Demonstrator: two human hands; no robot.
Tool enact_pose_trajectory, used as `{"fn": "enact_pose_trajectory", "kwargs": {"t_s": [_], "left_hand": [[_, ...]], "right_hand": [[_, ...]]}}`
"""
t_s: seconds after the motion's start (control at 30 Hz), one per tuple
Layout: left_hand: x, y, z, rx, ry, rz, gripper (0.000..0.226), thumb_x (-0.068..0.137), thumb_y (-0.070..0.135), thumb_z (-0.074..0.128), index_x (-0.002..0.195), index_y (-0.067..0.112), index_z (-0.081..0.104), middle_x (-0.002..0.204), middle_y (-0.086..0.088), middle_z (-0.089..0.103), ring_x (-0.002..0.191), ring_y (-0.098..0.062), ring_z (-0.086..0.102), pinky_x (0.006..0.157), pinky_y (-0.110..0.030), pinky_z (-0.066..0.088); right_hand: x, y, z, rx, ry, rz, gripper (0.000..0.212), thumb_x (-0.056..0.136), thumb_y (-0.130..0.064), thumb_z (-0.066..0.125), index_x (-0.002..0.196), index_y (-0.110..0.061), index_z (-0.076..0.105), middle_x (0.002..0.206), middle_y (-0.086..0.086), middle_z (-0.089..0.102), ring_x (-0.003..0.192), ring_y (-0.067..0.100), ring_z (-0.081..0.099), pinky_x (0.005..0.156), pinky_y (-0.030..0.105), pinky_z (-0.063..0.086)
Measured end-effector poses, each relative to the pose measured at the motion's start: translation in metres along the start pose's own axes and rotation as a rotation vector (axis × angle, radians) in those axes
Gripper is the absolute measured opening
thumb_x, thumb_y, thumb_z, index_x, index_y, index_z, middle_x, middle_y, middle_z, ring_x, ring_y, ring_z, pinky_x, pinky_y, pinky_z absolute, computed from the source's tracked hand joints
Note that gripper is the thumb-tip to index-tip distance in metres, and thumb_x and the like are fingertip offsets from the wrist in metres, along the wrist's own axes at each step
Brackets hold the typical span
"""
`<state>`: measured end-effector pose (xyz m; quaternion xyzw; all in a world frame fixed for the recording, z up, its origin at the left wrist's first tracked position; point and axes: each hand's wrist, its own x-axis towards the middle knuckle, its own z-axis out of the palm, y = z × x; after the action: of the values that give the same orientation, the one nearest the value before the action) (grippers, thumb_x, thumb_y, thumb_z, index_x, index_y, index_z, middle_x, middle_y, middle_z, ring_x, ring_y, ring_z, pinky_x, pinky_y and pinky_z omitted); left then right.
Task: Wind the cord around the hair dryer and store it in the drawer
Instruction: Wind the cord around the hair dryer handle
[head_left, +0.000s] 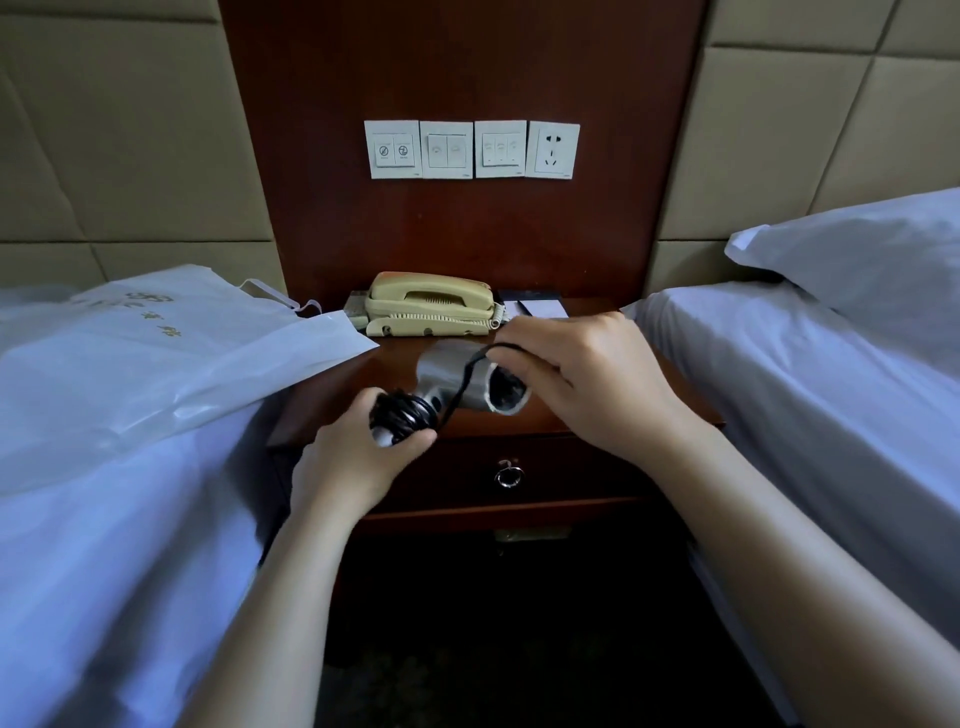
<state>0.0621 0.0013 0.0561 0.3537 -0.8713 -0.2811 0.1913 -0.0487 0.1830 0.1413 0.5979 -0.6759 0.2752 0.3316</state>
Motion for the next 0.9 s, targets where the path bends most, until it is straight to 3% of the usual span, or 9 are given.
{"fn": "enact_pose_trajectory", "kwargs": {"t_s": [0.17, 0.3, 0.33, 0.4, 0.5, 0.6, 0.8, 0.9], "left_hand": [[-0.009, 0.007, -0.005, 0.085, -0.266, 0.235, 0.05, 0.052, 0.074, 0.064, 0.092, 0.047, 0.052, 0.089, 0.011, 0.067, 0.089, -0.017, 0.064, 0.079, -0.037, 0.052], [-0.013, 0.013, 0.0, 0.005, -0.425, 0.28, 0.072, 0.047, 0.069, 0.07, 0.114, 0.043, 0.061, 0.108, 0.018, 0.068, 0.105, -0.005, 0.061, 0.095, -0.033, 0.048], [-0.016, 0.015, 0.001, -0.018, -0.451, 0.286, 0.068, 0.052, 0.062, 0.074, 0.115, 0.042, 0.061, 0.109, 0.02, 0.067, 0.105, -0.002, 0.06, 0.091, -0.028, 0.049], [-0.019, 0.018, 0.0, -0.086, -0.503, 0.308, 0.047, 0.063, 0.044, 0.079, 0.108, 0.041, 0.064, 0.102, 0.019, 0.068, 0.094, -0.001, 0.062, 0.067, -0.017, 0.049], [-0.021, 0.023, -0.004, -0.176, -0.589, 0.334, 0.031, 0.069, 0.032, 0.077, 0.098, 0.037, 0.067, 0.083, 0.008, 0.069, 0.066, -0.005, 0.061, 0.043, -0.018, 0.042], [-0.023, 0.028, -0.003, -0.188, -0.659, 0.321, 0.028, 0.072, 0.028, 0.075, 0.097, 0.037, 0.067, 0.072, 0.01, 0.066, 0.059, -0.006, 0.062, 0.043, -0.02, 0.04], [-0.025, 0.03, 0.002, -0.279, -0.751, 0.276, 0.018, 0.08, 0.019, 0.071, 0.097, 0.024, 0.068, 0.056, 0.007, 0.062, 0.045, -0.002, 0.055, 0.04, -0.017, 0.034], [-0.025, 0.025, 0.004, -0.327, -0.76, 0.253, 0.015, 0.076, 0.023, 0.072, 0.09, 0.026, 0.068, 0.058, 0.004, 0.062, 0.048, -0.006, 0.058, 0.039, -0.018, 0.034]], "right_hand": [[-0.001, 0.017, -0.006, 0.09, 0.014, 0.147, 0.028, 0.09, -0.04, 0.05, 0.078, -0.02, 0.066, 0.059, -0.009, 0.054, 0.051, 0.015, 0.05, 0.049, 0.035, 0.046], [-0.011, 0.045, 0.003, 0.265, -0.065, 0.363, 0.021, 0.088, -0.032, 0.06, 0.068, -0.025, 0.061, 0.049, -0.014, 0.047, 0.049, 0.005, 0.044, 0.053, 0.025, 0.035], [-0.016, 0.054, 0.007, 0.303, -0.097, 0.426, 0.024, 0.088, -0.029, 0.061, 0.065, -0.024, 0.06, 0.046, -0.013, 0.046, 0.048, 0.004, 0.043, 0.052, 0.02, 0.032], [-0.029, 0.071, 0.016, 0.376, -0.141, 0.533, 0.027, 0.089, -0.026, 0.062, 0.063, -0.019, 0.061, 0.043, -0.013, 0.046, 0.046, 0.001, 0.041, 0.05, 0.014, 0.028], [-0.046, 0.088, 0.027, 0.464, -0.149, 0.641, 0.029, 0.088, -0.029, 0.062, 0.062, -0.015, 0.063, 0.049, -0.008, 0.043, 0.048, 0.004, 0.035, 0.051, 0.021, 0.027], [-0.05, 0.093, 0.034, 0.53, -0.168, 0.677, 0.031, 0.087, -0.03, 0.063, 0.062, -0.013, 0.063, 0.053, 0.002, 0.04, 0.052, 0.01, 0.033, 0.051, 0.024, 0.025], [-0.061, 0.096, 0.054, 0.637, -0.233, 0.756, 0.031, 0.09, -0.029, 0.06, 0.061, -0.017, 0.062, 0.044, -0.01, 0.036, 0.042, 0.004, 0.029, 0.045, 0.015, 0.024], [-0.07, 0.099, 0.06, 0.672, -0.294, 0.819, 0.031, 0.094, -0.023, 0.054, 0.068, -0.008, 0.062, 0.032, -0.014, 0.041, 0.034, -0.001, 0.042, 0.04, 0.009, 0.032]]}}
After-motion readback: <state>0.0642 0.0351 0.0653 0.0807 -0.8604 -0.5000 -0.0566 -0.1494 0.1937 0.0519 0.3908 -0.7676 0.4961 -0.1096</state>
